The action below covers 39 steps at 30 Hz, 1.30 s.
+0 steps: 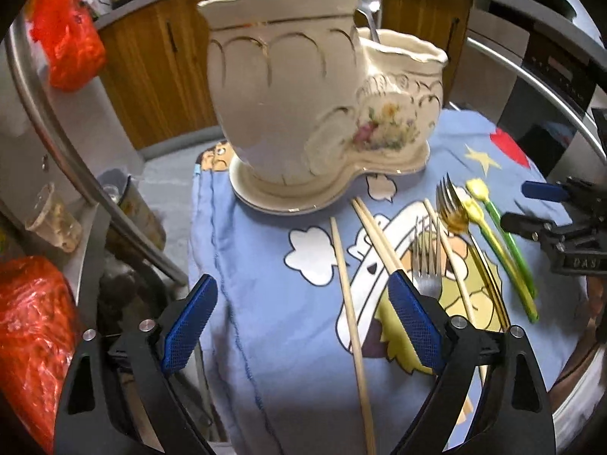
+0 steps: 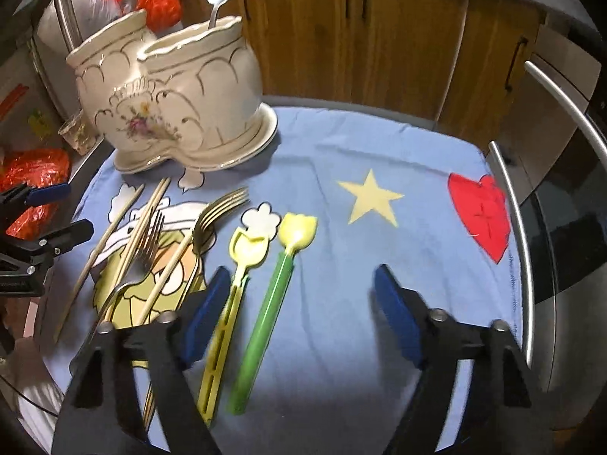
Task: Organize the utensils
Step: 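Grasp a wooden chopstick with the left tool while the right tool grasps the green-handled yellow utensil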
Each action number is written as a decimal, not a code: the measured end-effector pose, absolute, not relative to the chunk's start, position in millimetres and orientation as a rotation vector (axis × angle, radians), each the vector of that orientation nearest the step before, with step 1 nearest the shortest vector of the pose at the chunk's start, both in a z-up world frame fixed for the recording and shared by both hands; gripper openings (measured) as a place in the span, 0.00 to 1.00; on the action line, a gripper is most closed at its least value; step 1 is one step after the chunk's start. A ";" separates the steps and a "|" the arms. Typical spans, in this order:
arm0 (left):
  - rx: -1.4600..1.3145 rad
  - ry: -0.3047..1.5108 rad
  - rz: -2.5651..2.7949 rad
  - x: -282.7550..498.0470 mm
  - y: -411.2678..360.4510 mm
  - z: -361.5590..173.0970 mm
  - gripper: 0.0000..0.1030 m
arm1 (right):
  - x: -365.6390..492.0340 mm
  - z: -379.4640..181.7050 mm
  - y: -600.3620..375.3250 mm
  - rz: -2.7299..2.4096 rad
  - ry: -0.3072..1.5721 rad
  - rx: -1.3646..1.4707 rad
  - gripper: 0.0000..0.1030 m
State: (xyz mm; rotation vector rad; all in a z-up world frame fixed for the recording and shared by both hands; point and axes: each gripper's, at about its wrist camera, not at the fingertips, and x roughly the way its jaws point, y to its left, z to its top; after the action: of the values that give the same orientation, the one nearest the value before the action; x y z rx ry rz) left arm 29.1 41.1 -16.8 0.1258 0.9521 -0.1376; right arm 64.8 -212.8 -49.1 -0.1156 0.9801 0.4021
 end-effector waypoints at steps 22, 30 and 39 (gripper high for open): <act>0.183 1.018 -0.214 33.5 11.0 -35.4 0.27 | 74.7 -61.9 -199.9 0.412 1.044 -0.100 0.26; 0.172 1.009 -0.223 38.3 10.0 -36.1 0.27 | 77.3 -63.0 -192.9 0.414 1.037 -0.085 0.26; 0.205 0.987 -0.209 40.4 8.9 -37.6 0.06 | 84.0 -63.4 -207.9 0.397 1.034 -0.084 0.12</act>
State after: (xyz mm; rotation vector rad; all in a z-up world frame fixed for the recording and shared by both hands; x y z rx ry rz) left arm 40.4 8.9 -37.6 0.2047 0.9874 -0.2091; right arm 84.0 -207.9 -63.4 -0.0838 1.0337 0.3970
